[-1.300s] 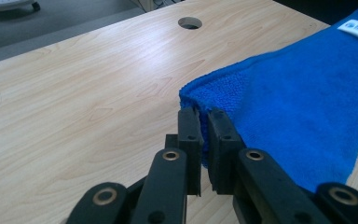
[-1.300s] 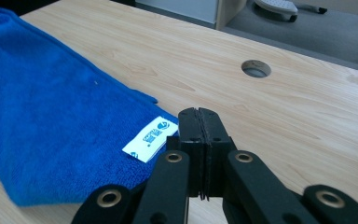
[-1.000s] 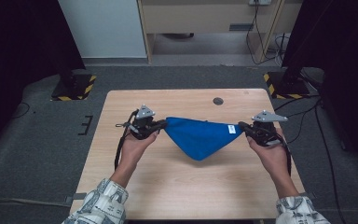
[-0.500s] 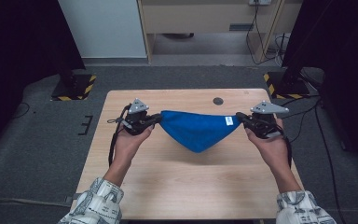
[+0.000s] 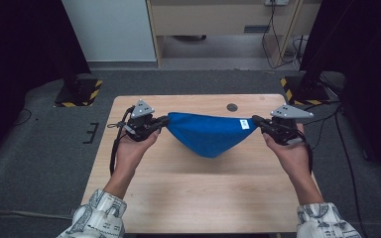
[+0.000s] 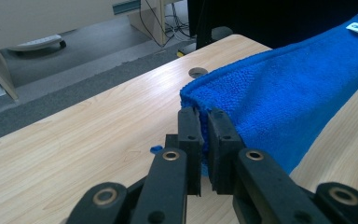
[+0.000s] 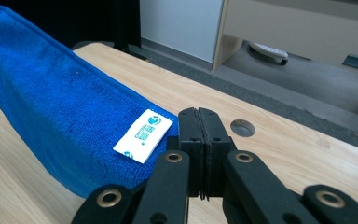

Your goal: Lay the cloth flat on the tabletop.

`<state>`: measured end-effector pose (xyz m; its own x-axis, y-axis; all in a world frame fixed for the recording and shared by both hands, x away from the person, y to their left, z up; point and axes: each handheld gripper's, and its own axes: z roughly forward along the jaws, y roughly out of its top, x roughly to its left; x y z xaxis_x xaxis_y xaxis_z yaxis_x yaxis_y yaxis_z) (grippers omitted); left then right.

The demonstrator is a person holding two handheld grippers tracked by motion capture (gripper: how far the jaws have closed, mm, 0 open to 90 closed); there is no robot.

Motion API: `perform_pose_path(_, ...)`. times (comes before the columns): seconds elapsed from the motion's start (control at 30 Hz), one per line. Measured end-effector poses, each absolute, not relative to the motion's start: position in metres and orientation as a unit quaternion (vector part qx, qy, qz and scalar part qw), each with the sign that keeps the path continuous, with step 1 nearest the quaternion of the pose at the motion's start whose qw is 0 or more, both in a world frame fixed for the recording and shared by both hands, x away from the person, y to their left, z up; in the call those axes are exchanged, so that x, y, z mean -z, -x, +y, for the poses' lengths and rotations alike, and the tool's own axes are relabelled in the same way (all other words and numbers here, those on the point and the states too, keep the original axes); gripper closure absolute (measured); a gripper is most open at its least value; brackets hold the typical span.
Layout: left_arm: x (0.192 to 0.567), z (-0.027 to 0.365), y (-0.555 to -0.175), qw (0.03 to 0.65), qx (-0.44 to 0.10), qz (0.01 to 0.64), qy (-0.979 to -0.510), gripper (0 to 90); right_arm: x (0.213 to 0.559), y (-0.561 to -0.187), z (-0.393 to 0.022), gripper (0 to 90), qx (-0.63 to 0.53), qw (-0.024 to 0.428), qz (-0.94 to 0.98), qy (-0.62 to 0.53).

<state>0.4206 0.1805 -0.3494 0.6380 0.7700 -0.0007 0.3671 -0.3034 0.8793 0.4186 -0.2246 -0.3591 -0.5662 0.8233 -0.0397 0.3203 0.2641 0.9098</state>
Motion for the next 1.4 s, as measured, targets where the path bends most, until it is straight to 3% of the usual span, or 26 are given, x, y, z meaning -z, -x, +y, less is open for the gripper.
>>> perform_pose_path(1.4,0.320,0.194,-0.396,0.483,-0.233,0.359,-0.764,84.7,0.328,-0.408,-0.218,89.5,-0.493,0.275,0.743,-0.360)
